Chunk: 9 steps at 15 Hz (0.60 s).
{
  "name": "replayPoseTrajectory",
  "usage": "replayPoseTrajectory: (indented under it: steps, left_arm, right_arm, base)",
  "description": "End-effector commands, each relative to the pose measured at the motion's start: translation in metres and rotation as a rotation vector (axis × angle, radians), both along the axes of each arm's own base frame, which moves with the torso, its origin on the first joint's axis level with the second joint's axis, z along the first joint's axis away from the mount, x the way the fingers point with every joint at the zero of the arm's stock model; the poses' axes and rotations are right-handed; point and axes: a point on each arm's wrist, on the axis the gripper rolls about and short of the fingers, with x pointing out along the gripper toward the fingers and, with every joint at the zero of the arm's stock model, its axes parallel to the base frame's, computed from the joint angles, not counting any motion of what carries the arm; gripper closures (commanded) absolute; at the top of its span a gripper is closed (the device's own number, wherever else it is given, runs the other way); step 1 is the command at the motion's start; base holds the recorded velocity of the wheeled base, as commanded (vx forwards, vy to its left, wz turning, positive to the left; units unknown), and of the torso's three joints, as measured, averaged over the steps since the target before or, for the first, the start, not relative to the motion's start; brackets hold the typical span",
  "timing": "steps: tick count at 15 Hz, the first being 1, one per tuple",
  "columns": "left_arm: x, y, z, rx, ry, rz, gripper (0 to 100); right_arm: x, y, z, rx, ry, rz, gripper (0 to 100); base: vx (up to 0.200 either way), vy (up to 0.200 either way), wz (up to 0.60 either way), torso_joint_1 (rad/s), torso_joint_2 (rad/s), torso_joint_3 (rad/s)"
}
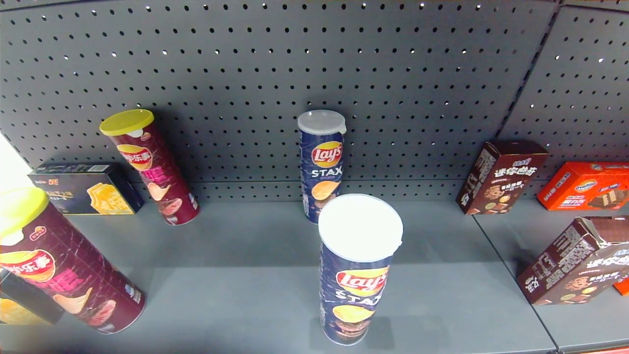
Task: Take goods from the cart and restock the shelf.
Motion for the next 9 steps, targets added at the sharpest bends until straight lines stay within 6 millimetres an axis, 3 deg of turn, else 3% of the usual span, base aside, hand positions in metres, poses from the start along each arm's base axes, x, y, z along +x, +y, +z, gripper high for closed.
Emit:
replayPoseTrajectory:
  steps: [1, 6, 7, 8, 9]
  left_arm:
    - [0.000, 0.000, 0.000, -0.005, -0.002, 0.005, 0]
    - [0.000, 0.001, 0.000, -0.019, -0.002, 0.023, 0]
    - [0.000, 0.000, 0.000, -0.017, -0.002, 0.022, 0]
    - [0.000, 0.000, 0.000, -0.014, -0.002, 0.019, 0]
    - [0.000, 0.000, 0.000, -0.014, -0.002, 0.019, 0]
  right_arm:
    - [0.000, 0.000, 0.000, -0.001, 0.001, 0.001, 0]
    - [0.000, 0.000, 0.000, -0.001, 0.001, -0.007, 0]
    - [-0.001, -0.001, 0.009, 0.004, -0.034, -0.055, 0]
    - [0.000, -0.002, 0.050, -0.001, -0.095, -0.089, 0]
    - [0.013, -0.003, 0.084, 0.004, -0.060, -0.072, 0]
  base:
    - [0.000, 0.000, 0.00, 0.000, 0.00, 0.000]
    - [0.000, 0.000, 0.00, 0.000, 0.00, 0.000]
    - [0.000, 0.000, 0.00, 0.000, 0.00, 0.000]
    - [0.000, 0.000, 0.00, 0.000, 0.00, 0.000]
    - [0.000, 0.000, 0.00, 0.000, 0.00, 0.000]
